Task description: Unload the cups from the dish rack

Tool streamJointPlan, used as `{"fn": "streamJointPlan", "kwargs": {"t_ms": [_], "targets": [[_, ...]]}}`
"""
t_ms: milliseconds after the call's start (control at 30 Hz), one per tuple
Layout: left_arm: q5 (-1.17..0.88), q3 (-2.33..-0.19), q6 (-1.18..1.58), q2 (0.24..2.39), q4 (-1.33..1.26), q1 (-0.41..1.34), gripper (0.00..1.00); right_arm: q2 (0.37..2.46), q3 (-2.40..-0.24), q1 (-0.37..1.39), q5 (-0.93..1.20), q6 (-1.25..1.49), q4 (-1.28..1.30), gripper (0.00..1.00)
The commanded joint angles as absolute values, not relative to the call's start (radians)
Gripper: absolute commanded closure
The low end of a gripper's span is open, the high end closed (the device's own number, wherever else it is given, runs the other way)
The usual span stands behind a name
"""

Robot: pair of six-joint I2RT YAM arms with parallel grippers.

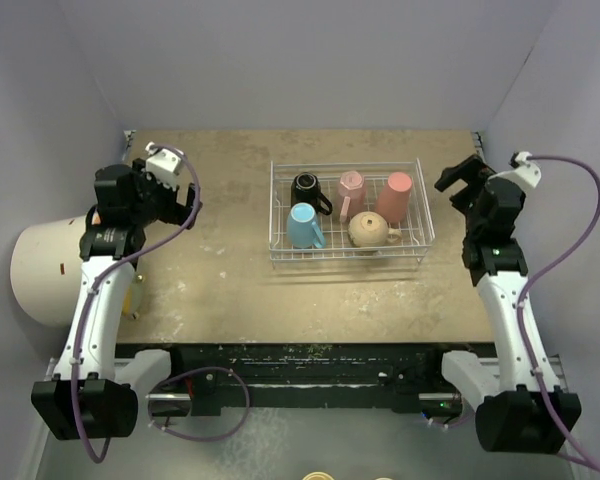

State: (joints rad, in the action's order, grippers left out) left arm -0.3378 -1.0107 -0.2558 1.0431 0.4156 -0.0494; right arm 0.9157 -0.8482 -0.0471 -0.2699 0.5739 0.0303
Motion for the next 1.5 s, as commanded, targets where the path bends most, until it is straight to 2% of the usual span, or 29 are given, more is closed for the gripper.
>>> {"fn": "streamJointPlan", "kwargs": {"t_ms": [0,100,233,333,533,867,1067,1200,1333,1467], "targets": [[-0.477,-1.141,-0.315,1.062,0.615,-0.047,0.01,0.985,-0.938,-0.046,-0.048,0.582,0.05,0.0],[-0.533,-1.187,-0.33,1.095,0.69,-0.046,0.01,1.014,-0.945,0.018,0.025,0.509,0.0,0.0],[-0.578,-1.206,-0.363,1.121,0.752,-0.046,0.01,1.109,-1.025,0.307,-0.165,0.346,0.072,0.0],[-0.587,-1.199,-0.387,1.121,0.784,-0.047,0.01,1.182,-1.068,0.446,-0.199,0.278,0.099,0.0],[-0.623,-1.154,-0.379,1.071,0.773,-0.048,0.01,1.298,-1.098,0.608,-0.136,0.108,0.111,0.09],[-0.667,-1.134,-0.354,1.036,0.776,-0.048,0.01,1.423,-1.137,0.676,-0.024,-0.005,0.148,0.1],[-0.779,-1.091,-0.312,0.984,0.75,-0.048,0.01,1.535,-1.186,0.677,-0.005,-0.035,0.145,0.2],[-0.739,-1.079,-0.318,0.979,0.733,-0.048,0.01,1.598,-1.21,0.679,0.012,-0.034,0.133,0.26],[-0.716,-1.071,-0.315,0.976,0.716,-0.048,0.01,1.647,-1.242,0.68,0.022,-0.05,0.149,0.38],[-0.754,-1.065,-0.321,0.976,0.719,-0.048,0.01,1.649,-1.213,0.687,-0.017,-0.034,0.123,0.43]]}}
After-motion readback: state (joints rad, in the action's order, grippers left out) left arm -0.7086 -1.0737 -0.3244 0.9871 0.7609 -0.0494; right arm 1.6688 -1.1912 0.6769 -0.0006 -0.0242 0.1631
